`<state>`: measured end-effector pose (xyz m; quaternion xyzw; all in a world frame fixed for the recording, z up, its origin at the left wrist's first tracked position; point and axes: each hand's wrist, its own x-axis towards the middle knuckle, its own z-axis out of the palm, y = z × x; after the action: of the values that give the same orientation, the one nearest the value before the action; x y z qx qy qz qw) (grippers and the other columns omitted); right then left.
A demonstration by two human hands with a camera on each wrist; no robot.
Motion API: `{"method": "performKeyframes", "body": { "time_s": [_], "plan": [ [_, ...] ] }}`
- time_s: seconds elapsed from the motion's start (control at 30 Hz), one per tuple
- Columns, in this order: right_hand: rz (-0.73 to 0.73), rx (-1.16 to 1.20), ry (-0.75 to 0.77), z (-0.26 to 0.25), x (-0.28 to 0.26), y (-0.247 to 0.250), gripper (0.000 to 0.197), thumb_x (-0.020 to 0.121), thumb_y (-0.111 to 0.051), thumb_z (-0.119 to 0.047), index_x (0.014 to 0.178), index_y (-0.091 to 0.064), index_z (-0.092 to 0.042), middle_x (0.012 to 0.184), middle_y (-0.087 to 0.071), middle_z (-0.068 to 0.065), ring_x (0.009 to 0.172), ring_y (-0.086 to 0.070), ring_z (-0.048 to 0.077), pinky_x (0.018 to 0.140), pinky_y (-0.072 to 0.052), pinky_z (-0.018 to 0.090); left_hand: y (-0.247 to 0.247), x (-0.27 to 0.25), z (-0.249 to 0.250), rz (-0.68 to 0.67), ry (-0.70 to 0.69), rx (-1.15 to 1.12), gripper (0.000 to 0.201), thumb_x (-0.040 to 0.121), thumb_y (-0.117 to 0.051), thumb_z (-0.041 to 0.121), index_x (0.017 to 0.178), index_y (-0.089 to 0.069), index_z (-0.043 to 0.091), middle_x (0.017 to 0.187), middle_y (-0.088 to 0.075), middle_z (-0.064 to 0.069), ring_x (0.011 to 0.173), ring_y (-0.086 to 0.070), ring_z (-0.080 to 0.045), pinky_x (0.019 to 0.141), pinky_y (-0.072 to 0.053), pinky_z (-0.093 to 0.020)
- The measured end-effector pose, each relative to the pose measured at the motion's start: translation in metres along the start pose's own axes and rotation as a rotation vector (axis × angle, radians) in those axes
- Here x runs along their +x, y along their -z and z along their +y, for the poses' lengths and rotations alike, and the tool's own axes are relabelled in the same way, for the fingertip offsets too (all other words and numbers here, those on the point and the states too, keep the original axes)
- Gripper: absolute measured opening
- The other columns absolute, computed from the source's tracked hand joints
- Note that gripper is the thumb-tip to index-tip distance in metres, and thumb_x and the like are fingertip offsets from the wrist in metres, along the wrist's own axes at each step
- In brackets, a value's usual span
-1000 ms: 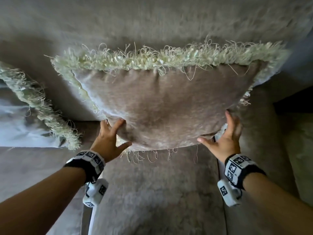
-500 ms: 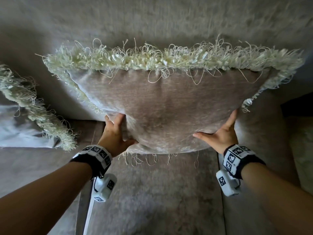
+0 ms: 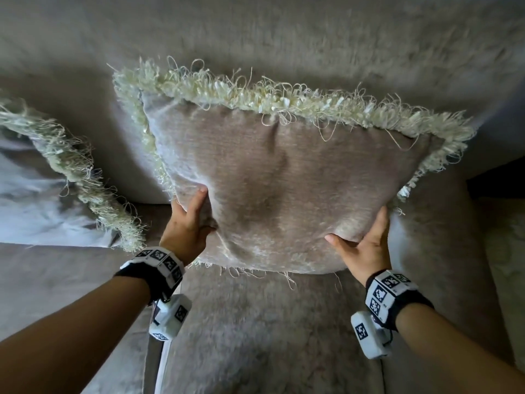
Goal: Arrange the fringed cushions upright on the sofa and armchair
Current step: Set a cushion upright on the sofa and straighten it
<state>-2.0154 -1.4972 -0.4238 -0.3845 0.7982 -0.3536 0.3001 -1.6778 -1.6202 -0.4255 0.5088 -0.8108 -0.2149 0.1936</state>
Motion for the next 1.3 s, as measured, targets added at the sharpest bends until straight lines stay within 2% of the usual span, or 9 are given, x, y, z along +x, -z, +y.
{"method": "performKeyframes", "body": {
  "time_s": [0.13,0.27,0.37,0.5,0.67,0.8,0.87,1.1,1.3],
  "plan": [
    [0.008,-0.136,-0.012,0.002,0.01,-0.016,0.114,0.081,-0.078,-0.023,0.151,0.011,-0.035,0.16,-0.001,0.001,0.14,-0.024,0.016,0.115,-0.03,0.038,-0.014,-0.004,-0.02,-0.025,0.104,0.015,0.121,0.057,-0.086,-0.004,0.143,-0.01,0.033,0.112,-0.036,-0.04,0.091,-0.047,-0.056,0.084,-0.05,-0.06],
    [0.062,-0.198,-0.003,0.01,0.024,-0.027,0.116,0.08,-0.077,-0.027,0.145,0.018,-0.047,0.161,0.006,-0.001,0.148,-0.016,0.029,0.114,-0.031,0.052,-0.028,-0.006,-0.021,-0.015,0.157,0.035,0.123,0.06,-0.084,-0.004,0.144,-0.004,0.037,0.119,-0.033,-0.033,0.102,-0.043,-0.053,0.095,-0.045,-0.056],
    [0.062,-0.195,0.007,0.01,0.019,-0.025,0.121,0.079,-0.078,-0.026,0.143,0.021,-0.053,0.161,0.004,-0.002,0.147,-0.021,0.03,0.111,-0.036,0.053,-0.03,-0.012,-0.022,-0.034,0.189,0.062,0.128,0.063,-0.084,0.001,0.144,0.005,0.042,0.128,-0.029,-0.034,0.114,-0.039,-0.053,0.1,-0.042,-0.054],
    [-0.001,-0.179,-0.037,0.0,0.009,-0.005,0.115,0.08,-0.078,-0.018,0.148,0.009,-0.05,0.16,0.001,-0.005,0.131,-0.045,0.021,0.102,-0.045,0.035,-0.019,-0.024,-0.027,-0.025,0.158,0.076,0.125,0.068,-0.081,0.011,0.148,0.009,0.045,0.141,-0.02,-0.031,0.127,-0.034,-0.048,0.104,-0.041,-0.051],
    [0.11,-0.266,0.197,-0.015,-0.015,0.026,0.092,0.075,-0.073,-0.003,0.146,-0.024,-0.038,0.142,-0.028,0.0,0.124,-0.047,0.028,0.101,-0.046,0.045,0.0,-0.058,-0.018,0.035,0.223,-0.025,0.103,0.072,-0.073,0.01,0.151,-0.011,0.035,0.144,-0.023,-0.021,0.131,-0.032,-0.032,0.106,-0.036,-0.041],
    [0.056,-0.351,0.271,-0.048,-0.013,0.04,0.072,0.077,-0.068,-0.003,0.14,-0.044,-0.028,0.137,-0.034,0.002,0.123,-0.044,0.022,0.101,-0.047,0.044,0.008,-0.08,-0.008,0.115,0.19,-0.018,0.08,0.069,-0.061,0.028,0.144,-0.036,0.014,0.137,-0.036,-0.023,0.122,-0.039,-0.04,0.102,-0.038,-0.053],
    [0.069,-0.412,0.378,-0.069,-0.001,0.048,0.072,0.073,-0.071,-0.007,0.138,-0.047,-0.026,0.134,-0.037,0.007,0.12,-0.038,0.022,0.101,-0.044,0.05,0.005,-0.084,-0.004,0.089,0.243,-0.034,0.08,0.068,-0.058,0.037,0.143,-0.037,0.019,0.137,-0.036,-0.022,0.122,-0.038,-0.041,0.101,-0.036,-0.056],
    [-0.15,-1.032,0.629,-0.135,0.068,0.069,0.108,0.063,-0.076,-0.052,0.151,-0.013,-0.047,0.159,0.001,0.013,0.146,0.001,0.043,0.112,0.004,0.068,-0.047,-0.076,-0.028,-0.128,0.401,-0.153,0.116,0.057,-0.079,0.058,0.148,-0.009,0.044,0.15,-0.017,-0.024,0.142,-0.014,-0.04,0.109,-0.029,-0.057],
    [-0.289,-1.118,0.557,-0.125,0.098,0.062,0.119,0.06,-0.067,-0.075,0.146,0.012,-0.054,0.155,-0.008,0.018,0.141,-0.012,0.048,0.109,-0.004,0.073,-0.08,-0.067,-0.058,-0.203,0.4,-0.133,0.126,0.052,-0.067,0.076,0.149,-0.014,0.014,0.152,-0.015,-0.029,0.145,-0.007,-0.038,0.11,-0.029,-0.056]
  ]
}}
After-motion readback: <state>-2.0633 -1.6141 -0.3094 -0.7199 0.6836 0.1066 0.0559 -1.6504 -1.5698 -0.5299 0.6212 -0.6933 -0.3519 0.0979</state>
